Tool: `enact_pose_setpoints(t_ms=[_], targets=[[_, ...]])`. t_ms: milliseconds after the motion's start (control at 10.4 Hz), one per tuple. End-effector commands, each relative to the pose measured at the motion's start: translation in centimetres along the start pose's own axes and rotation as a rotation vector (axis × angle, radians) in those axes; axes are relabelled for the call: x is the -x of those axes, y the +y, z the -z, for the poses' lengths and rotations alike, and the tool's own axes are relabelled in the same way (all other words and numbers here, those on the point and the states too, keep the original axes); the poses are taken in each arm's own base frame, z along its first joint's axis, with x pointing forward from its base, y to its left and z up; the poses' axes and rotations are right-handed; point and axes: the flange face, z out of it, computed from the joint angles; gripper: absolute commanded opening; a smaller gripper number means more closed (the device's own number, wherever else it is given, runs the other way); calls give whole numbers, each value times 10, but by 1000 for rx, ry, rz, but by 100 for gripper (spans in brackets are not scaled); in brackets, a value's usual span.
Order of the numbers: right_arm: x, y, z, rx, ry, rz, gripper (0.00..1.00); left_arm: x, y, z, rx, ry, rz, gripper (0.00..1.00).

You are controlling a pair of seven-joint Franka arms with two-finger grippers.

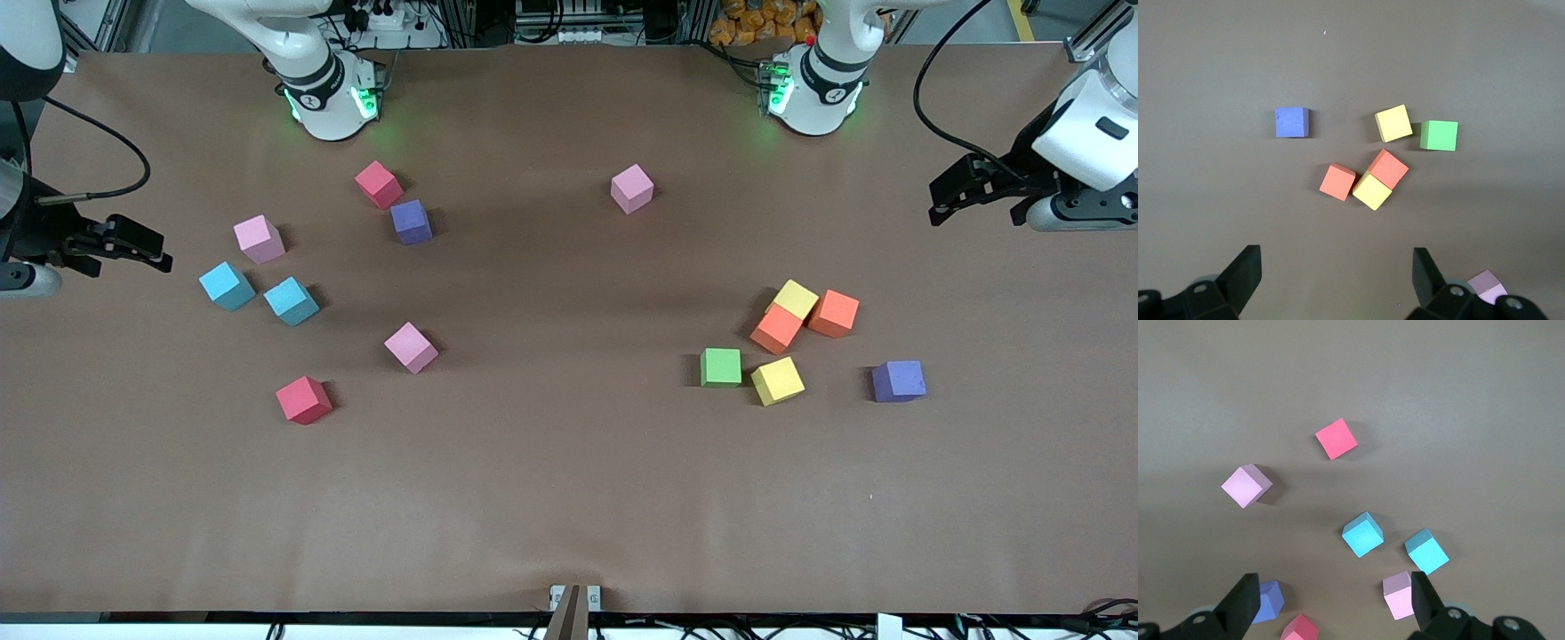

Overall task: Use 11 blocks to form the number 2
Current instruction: 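Reach the right gripper to the red block while the left gripper reaches the pink block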

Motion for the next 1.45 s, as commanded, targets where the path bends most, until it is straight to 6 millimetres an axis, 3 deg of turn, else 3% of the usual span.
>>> enact_pose_setpoints(t_ms=[0, 289, 482, 578, 675, 771, 868, 1060, 1350], targets=[[8, 0, 2, -14, -11, 4, 100, 3, 0, 5, -24, -1, -11, 100], [8, 3, -1, -16, -25, 1, 100, 2, 14, -6, -13, -21, -16, 100], [7, -2, -15, -13, -76, -2, 100, 10, 70, -43, -26, -54, -9, 100], [2, 1, -34, -15, -102, -7, 100, 22, 112, -65, -32, -64, -37, 100], [-6, 5, -54, -17, -125, -10, 100, 37, 149, -89, -57, -88, -109, 100], [-10, 6, -75, -19, -155, -6, 100, 47, 163, -112, -62, -100, -141, 100], [-11, 5, -98, -18, -145, -4, 100, 65, 190, -134, -62, -111, -167, 100], [-18, -3, -131, -11, -102, 12, 100, 114, 244, -185, -97, -125, -28, 100], [-45, -29, -187, 1, -93, 63, 100, 174, 283, -236, -74, -189, 152, 100]])
